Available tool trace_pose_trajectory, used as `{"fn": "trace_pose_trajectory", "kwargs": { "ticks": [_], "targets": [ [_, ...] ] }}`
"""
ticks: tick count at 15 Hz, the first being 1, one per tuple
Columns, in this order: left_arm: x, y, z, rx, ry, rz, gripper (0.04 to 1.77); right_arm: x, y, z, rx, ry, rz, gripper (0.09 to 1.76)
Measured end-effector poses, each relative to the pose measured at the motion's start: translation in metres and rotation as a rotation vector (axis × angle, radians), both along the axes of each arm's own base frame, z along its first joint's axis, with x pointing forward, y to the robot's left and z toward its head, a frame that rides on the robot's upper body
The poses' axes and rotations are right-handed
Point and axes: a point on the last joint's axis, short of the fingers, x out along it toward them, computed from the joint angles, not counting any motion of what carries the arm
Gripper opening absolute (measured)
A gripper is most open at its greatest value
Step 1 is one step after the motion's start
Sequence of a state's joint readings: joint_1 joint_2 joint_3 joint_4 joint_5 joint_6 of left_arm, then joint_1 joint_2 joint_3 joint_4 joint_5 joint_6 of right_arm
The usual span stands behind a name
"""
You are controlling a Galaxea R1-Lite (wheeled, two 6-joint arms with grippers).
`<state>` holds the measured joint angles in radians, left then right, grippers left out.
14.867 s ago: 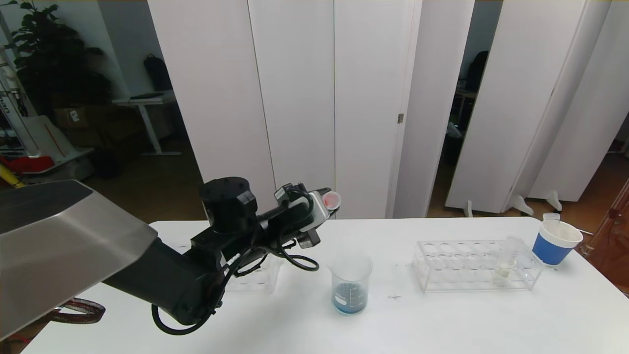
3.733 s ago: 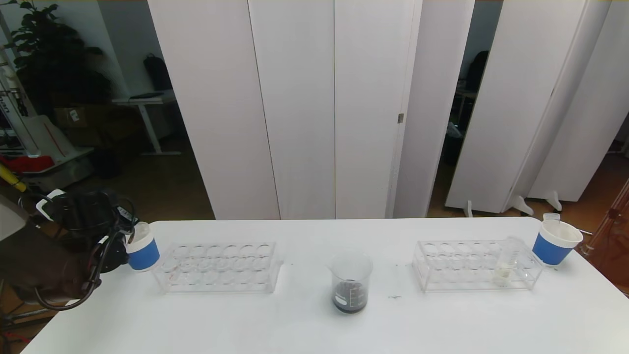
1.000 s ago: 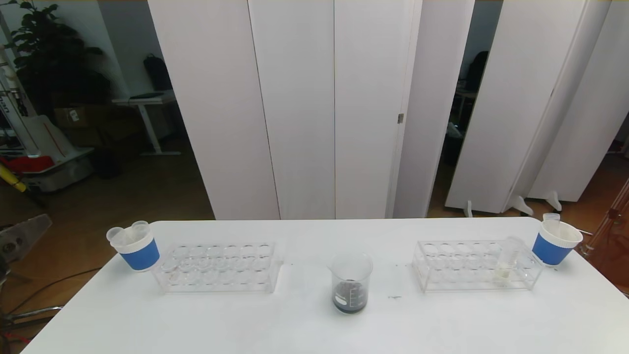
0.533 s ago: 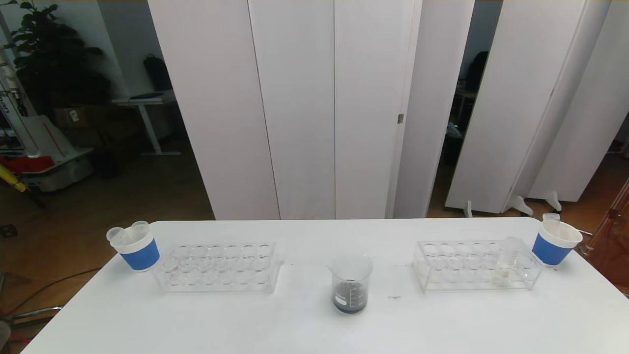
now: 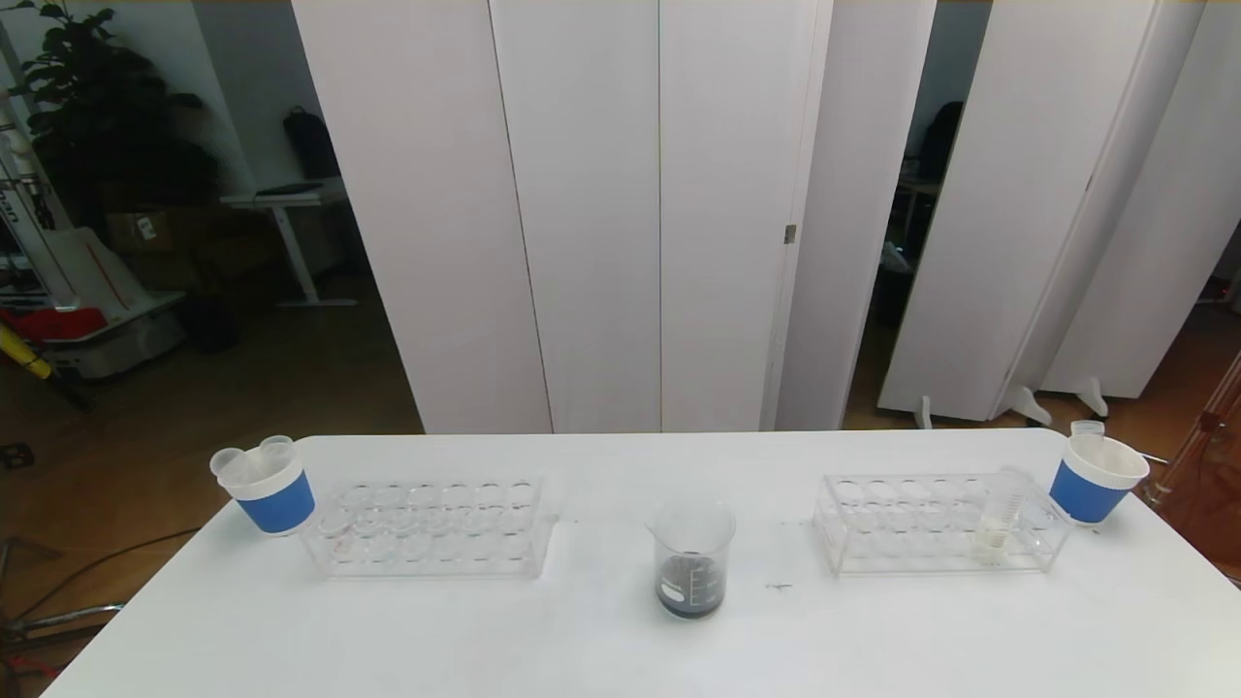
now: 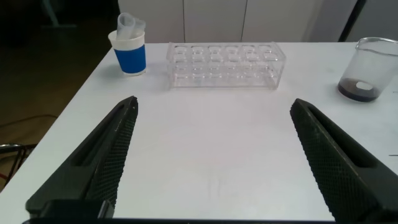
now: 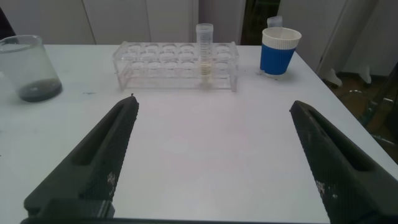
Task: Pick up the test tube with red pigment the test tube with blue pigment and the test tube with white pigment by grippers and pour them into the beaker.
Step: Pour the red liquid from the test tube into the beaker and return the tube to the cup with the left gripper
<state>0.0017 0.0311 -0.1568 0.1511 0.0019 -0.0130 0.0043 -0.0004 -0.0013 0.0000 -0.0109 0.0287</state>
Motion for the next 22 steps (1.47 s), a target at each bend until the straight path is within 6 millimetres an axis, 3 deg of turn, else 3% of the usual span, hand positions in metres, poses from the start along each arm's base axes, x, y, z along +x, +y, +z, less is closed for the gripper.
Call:
{"fn": "trace_pose_trajectory", "kwargs": {
  "ticks": [5, 22],
  "targets": [
    [0.008, 0.0, -0.024, 0.036, 0.0, -0.005, 1.75, 0.0, 0.0, 0.0, 0.0, 0.0, 0.0, 1.75],
    [0.009, 0.0, -0.028, 0.026, 0.006, -0.002, 1.75, 0.0, 0.0, 0.0, 0.0, 0.0, 0.0, 1.75]
  ]
}}
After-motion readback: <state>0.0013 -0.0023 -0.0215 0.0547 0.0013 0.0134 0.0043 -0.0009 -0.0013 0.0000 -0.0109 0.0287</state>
